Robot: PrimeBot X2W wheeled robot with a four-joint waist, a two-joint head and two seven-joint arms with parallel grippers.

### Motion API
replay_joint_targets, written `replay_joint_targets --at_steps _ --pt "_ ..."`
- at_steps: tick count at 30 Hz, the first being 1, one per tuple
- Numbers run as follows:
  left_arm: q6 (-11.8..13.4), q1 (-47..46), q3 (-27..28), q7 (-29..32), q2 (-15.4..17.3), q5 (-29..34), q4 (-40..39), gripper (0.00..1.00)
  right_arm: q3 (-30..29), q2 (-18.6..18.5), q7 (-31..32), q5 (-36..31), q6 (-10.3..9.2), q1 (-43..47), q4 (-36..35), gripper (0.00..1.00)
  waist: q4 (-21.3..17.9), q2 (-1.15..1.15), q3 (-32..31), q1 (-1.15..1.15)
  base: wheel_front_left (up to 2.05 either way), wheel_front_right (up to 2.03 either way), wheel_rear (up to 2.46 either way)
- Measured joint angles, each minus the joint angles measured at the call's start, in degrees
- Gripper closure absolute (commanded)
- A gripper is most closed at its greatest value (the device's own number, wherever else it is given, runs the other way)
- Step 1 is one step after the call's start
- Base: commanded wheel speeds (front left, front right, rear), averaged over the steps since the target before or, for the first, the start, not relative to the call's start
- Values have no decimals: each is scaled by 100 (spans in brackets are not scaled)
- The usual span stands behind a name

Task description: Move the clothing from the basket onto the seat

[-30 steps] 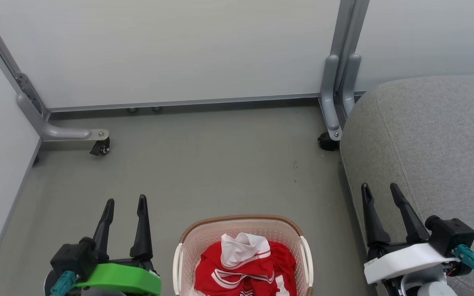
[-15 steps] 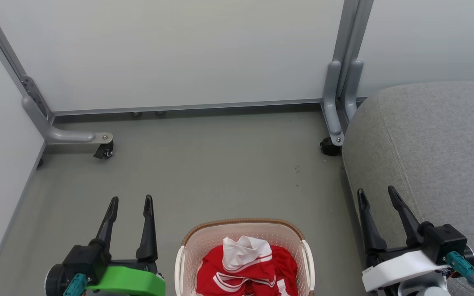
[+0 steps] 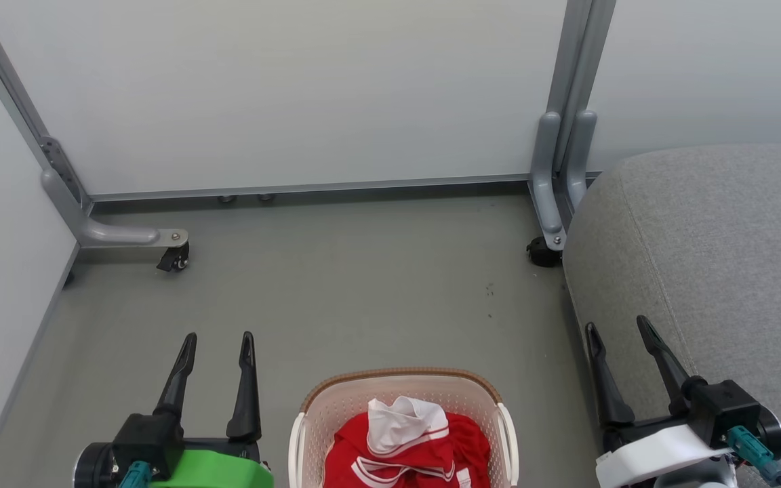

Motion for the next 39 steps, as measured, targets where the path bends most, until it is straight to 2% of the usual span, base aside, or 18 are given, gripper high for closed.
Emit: replay_joint_targets --at_steps 26,39 --pt "7 65 7 -9 0 41 54 0 -26 0 -4 52 0 23 70 0 -63 0 19 0 0 0 0" --pt "7 -227 -166 -9 2 159 57 0 -156 -1 -4 51 0 -291 -23 0 -186 0 615 0 0 0 0"
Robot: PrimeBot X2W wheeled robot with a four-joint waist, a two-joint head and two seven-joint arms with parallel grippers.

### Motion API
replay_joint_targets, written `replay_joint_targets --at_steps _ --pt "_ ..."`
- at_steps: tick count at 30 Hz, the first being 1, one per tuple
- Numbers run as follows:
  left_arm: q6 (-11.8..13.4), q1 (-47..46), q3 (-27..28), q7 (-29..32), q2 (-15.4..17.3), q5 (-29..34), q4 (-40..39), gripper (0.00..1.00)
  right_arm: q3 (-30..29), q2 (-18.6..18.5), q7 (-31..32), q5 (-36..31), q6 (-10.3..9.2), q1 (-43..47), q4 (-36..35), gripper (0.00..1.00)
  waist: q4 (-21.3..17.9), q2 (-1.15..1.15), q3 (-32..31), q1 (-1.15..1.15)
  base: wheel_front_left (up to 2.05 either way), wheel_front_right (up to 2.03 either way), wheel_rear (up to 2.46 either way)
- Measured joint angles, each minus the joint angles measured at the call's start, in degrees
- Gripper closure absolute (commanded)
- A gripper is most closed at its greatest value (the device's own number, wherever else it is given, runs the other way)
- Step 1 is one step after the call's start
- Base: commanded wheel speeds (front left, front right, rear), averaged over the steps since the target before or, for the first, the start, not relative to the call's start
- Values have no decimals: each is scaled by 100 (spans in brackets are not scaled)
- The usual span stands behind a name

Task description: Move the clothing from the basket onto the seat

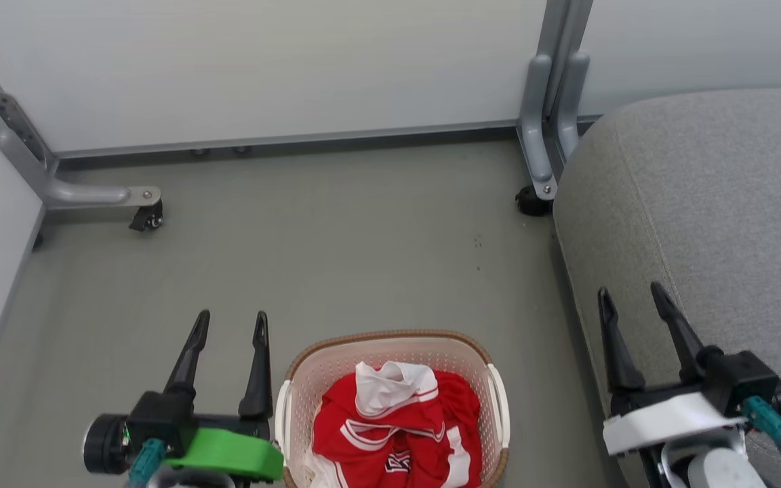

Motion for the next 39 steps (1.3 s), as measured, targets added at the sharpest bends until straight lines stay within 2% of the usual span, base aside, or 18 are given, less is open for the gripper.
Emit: replay_joint_targets --at_steps 8,18,22,31,34,39 --pt "-70 -1059 -157 -1 0 270 79 0 -263 -1 0 7 0 -1228 -244 0 -88 0 999 0 0 0 0" --pt "-409 -2603 -600 -4 79 838 643 0 -552 -4 -1 -31 0 -2312 -638 0 -302 0 2538 1 0 0 0" --pt "-470 -3187 -1272 -4 366 975 1229 0 -573 -7 -1 1 0 -2622 -798 0 -404 0 3110 1 0 0 0" --pt "-488 -4589 -3752 -3 1033 691 2513 0 -737 -13 0 301 0 -2899 -873 0 -742 0 4103 1 0 0 0" --pt "-491 -4974 -4306 -1 1118 648 3226 0 -720 -11 -1 380 0 -2911 -857 0 -897 0 4327 1 0 0 0" --pt "-493 -5565 -4898 130 1032 422 4504 0 -747 -13 -1 530 0 -2915 -836 0 -1161 0 4615 0 0 0 0"
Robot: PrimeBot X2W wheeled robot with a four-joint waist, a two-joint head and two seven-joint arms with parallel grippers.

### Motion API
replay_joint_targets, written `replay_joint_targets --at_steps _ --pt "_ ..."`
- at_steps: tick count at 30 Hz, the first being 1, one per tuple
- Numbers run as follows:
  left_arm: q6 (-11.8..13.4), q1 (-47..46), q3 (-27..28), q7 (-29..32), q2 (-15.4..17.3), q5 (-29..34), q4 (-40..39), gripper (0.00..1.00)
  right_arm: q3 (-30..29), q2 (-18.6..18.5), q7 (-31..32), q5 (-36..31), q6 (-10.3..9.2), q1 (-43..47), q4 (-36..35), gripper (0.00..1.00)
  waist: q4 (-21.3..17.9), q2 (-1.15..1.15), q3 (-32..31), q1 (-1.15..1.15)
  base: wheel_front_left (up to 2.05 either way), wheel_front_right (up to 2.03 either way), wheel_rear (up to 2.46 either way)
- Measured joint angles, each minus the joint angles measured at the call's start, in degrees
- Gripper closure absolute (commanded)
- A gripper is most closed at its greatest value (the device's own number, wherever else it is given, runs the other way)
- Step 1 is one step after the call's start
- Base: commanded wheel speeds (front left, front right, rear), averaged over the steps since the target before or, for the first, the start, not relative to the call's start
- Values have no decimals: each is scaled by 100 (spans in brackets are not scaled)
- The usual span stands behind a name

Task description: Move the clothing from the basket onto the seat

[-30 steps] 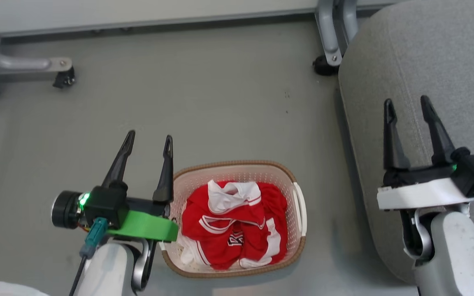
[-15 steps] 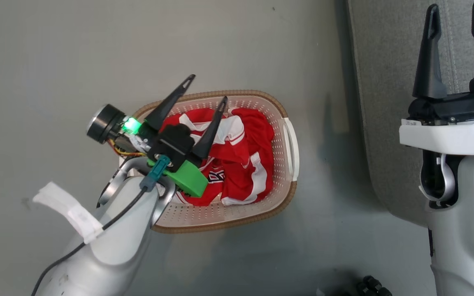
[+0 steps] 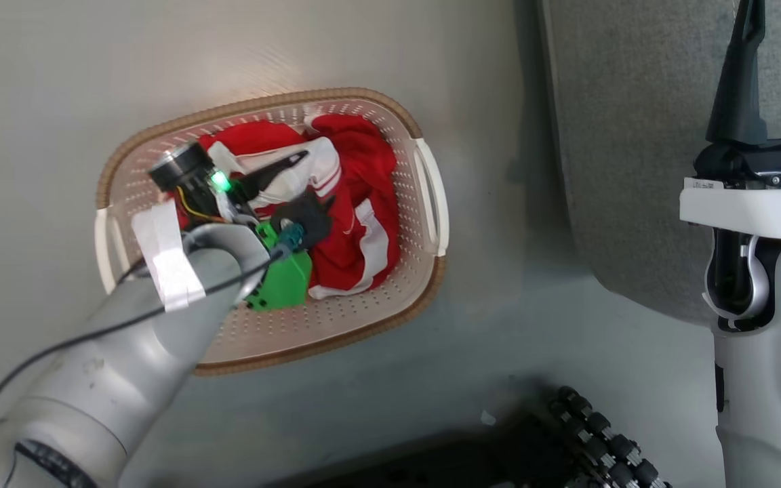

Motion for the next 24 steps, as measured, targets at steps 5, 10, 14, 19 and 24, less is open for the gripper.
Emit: replay_joint_targets --at_steps 5,10,14,19,24 --pt "30 -527 -79 66 -75 22 850 0 69 2 0 24 0 -87 29 0 -220 0 234 0 0 0 0" --pt "26 -602 -83 344 -183 -48 1494 0 151 3 1 27 0 -115 41 0 -382 0 381 0 0 0 0" --pt "25 -715 -101 452 -264 -92 1767 0 186 3 0 33 0 -131 45 0 -458 0 454 0 0 0 0" --pt "90 -787 -153 575 -288 -92 1964 0 189 4 0 49 0 -158 53 0 -481 0 499 0 0 0 0" --pt "186 -789 -229 810 -283 -90 2090 26 211 4 0 51 0 -168 54 0 -468 0 511 0 0 0 0"
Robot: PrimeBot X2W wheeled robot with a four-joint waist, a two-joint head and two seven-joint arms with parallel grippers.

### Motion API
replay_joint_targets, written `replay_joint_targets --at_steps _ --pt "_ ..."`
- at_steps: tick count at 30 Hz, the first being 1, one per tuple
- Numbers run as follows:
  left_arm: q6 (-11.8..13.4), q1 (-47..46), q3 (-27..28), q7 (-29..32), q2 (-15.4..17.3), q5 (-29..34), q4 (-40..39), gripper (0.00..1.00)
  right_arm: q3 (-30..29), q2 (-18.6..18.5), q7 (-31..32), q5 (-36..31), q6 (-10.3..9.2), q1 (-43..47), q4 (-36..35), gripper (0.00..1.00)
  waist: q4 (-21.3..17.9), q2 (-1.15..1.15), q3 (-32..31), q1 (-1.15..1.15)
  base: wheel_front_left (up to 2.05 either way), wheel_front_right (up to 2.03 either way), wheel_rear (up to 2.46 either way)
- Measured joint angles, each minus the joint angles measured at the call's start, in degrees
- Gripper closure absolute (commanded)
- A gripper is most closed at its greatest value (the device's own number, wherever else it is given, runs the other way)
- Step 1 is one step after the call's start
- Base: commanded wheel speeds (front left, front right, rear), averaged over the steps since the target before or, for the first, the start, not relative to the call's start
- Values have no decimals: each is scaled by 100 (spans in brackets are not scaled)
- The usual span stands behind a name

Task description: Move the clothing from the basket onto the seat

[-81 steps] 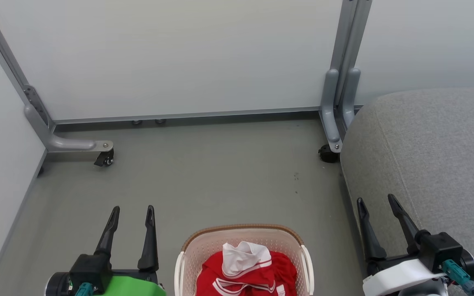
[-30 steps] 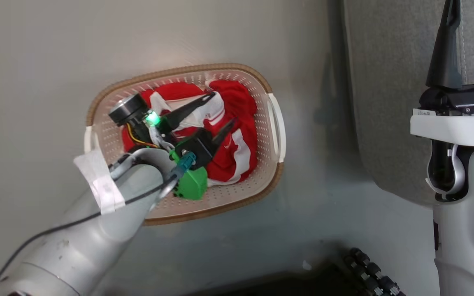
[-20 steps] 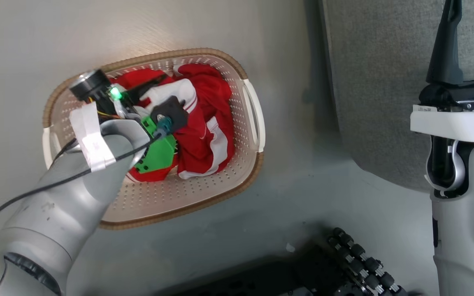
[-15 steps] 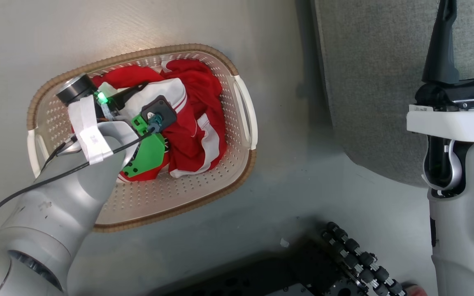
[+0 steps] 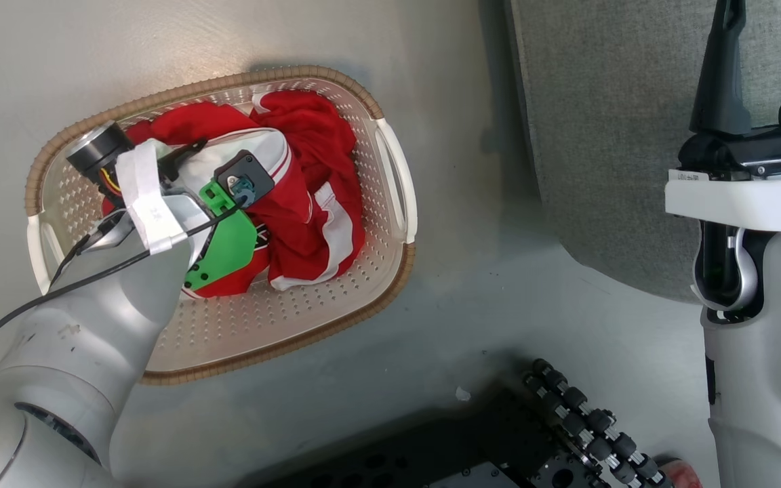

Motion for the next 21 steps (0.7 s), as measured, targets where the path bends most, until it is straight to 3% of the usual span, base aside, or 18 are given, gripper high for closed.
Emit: replay_joint_targets --at_steps 2,3,14,21 --pt "37 -1 -12 12 -3 -2 13 79 7 0 0 0 0 0 0 0 12 0 0 0 0 0 0" --pt "54 -3 -22 11 -5 -2 16 100 10 0 0 0 0 0 0 0 18 0 -2 0 0 0 0" --pt "232 60 -32 -293 -130 -133 58 100 31 1 1 -68 0 14 81 0 114 0 -206 0 0 0 0" --pt "360 656 207 -686 -365 -537 53 100 51 2 1 -207 0 286 237 0 231 0 -688 0 0 0 0"
